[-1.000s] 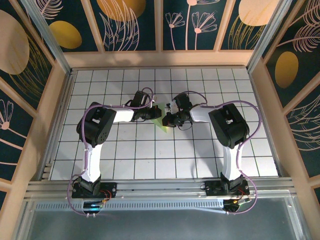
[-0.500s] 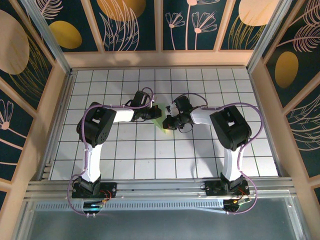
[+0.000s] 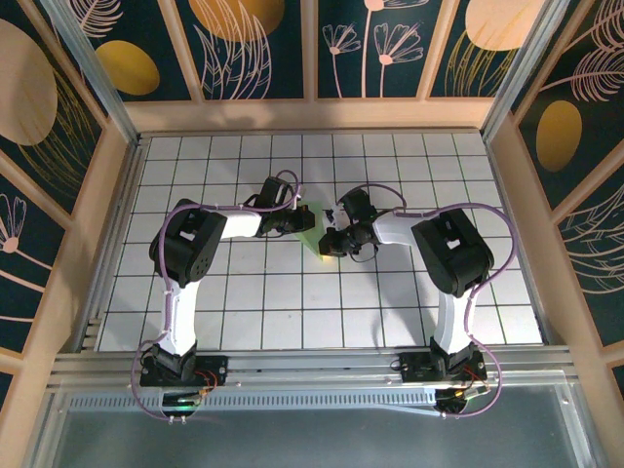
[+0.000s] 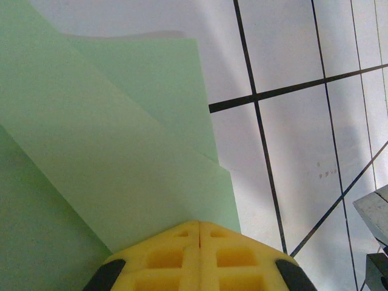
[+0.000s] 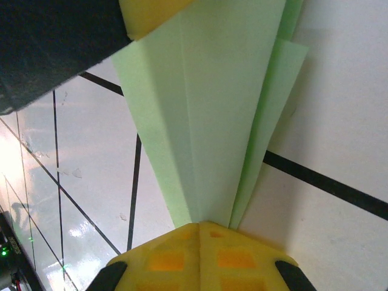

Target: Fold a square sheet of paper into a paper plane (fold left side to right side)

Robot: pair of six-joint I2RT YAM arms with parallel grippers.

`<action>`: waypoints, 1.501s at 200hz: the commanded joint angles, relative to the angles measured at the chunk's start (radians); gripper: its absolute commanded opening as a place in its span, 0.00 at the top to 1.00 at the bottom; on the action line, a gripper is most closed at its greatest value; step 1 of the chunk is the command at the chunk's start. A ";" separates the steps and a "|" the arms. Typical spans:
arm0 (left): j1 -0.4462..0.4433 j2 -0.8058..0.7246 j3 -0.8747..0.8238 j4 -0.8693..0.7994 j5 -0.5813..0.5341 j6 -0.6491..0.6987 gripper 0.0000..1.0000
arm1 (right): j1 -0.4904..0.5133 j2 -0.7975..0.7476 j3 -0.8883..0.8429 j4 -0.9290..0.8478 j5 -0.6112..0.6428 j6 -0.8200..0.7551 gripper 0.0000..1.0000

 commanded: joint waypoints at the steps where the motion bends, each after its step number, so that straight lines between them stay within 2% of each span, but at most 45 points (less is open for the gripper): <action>1: 0.012 0.042 -0.015 -0.096 -0.105 0.008 0.99 | 0.021 -0.028 -0.042 -0.102 0.002 -0.020 1.00; 80: 0.013 0.036 -0.012 -0.086 -0.091 0.001 0.98 | 0.025 -0.065 -0.098 -0.112 -0.004 -0.030 1.00; 132: 0.013 0.002 0.023 -0.030 0.024 -0.055 0.90 | 0.001 -0.152 -0.092 -0.081 -0.040 -0.029 1.00; 134: 0.013 0.000 0.027 -0.028 0.033 -0.058 0.90 | -0.021 -0.155 -0.092 -0.078 -0.043 -0.029 1.00; 161: 0.028 -0.050 0.066 0.013 0.105 -0.101 0.83 | -0.084 -0.196 -0.098 0.011 -0.029 -0.017 0.76; 187: 0.055 -0.109 0.085 -0.023 0.061 -0.078 0.73 | -0.115 -0.181 -0.094 0.134 -0.009 -0.012 0.61; 200: 0.075 -0.144 0.068 -0.035 0.035 -0.071 0.71 | -0.115 -0.151 -0.069 0.166 -0.003 -0.025 0.57; 252: 0.134 -0.330 -0.119 0.013 -0.118 -0.064 0.64 | -0.113 0.003 0.055 0.215 -0.045 -0.069 0.55; 300: 0.138 -0.389 -0.189 0.027 -0.149 -0.060 0.61 | -0.104 0.106 0.137 0.239 -0.107 -0.071 0.55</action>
